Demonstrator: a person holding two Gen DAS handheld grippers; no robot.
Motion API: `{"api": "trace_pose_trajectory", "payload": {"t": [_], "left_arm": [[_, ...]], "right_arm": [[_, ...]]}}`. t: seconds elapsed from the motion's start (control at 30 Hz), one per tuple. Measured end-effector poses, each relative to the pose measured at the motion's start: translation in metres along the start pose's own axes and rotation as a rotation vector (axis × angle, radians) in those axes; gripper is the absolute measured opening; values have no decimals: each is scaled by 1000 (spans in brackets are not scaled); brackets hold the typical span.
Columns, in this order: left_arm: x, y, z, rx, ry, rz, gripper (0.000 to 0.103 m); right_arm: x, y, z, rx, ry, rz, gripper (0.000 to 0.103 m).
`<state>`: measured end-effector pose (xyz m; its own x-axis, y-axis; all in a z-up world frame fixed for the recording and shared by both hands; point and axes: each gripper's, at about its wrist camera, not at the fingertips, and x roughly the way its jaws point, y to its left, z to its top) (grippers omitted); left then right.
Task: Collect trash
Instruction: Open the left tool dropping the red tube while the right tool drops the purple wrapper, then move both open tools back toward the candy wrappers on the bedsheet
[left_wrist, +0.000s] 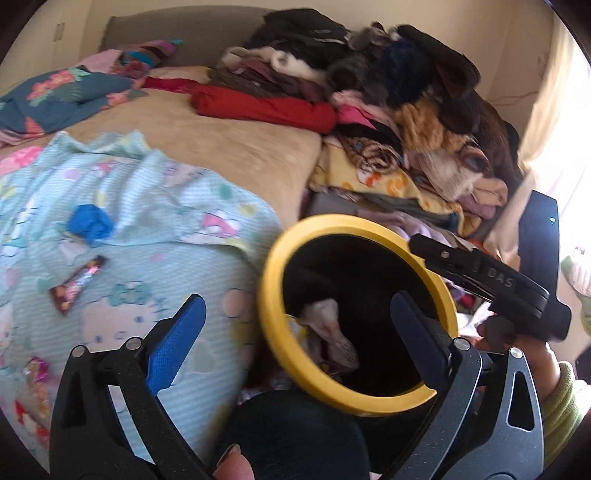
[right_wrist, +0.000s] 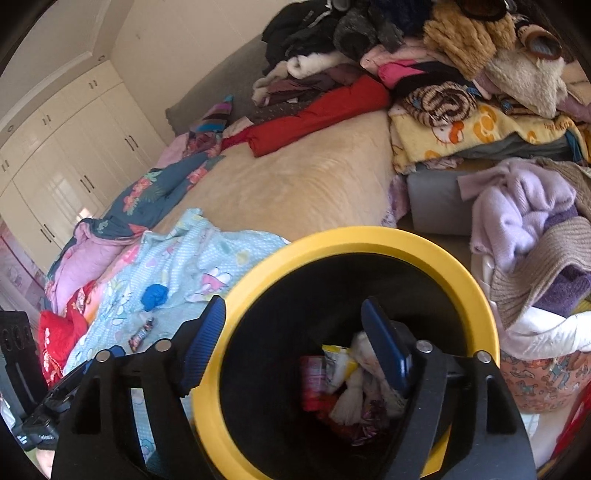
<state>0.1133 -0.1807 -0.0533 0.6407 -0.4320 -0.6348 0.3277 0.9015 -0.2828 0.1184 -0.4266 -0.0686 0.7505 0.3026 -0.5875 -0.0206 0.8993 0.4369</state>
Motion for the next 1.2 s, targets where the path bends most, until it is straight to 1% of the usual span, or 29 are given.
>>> {"api": "trace_pose_trajectory", "payload": {"t": [0.1, 0.23, 0.37, 0.6, 0.9, 1.2], "left_arm": [[-13, 9, 0, -4, -26, 33, 92], [-32, 25, -1, -13, -60, 72, 92], [-49, 41, -1, -30, -83, 95, 92], [-82, 75, 0, -68, -148, 147, 92], [-104, 107, -6, -123, -187, 185, 92], [-121, 130, -8, -174, -212, 199, 92]], "right_arm": [[1, 14, 0, -37, -8, 7, 77], [5, 34, -3, -70, -5, 32, 77], [8, 55, -7, -101, -4, 55, 77], [8, 95, -15, -154, -23, 96, 79], [10, 139, -30, -235, -16, 129, 81], [14, 164, -41, -259, -3, 161, 83]]}}
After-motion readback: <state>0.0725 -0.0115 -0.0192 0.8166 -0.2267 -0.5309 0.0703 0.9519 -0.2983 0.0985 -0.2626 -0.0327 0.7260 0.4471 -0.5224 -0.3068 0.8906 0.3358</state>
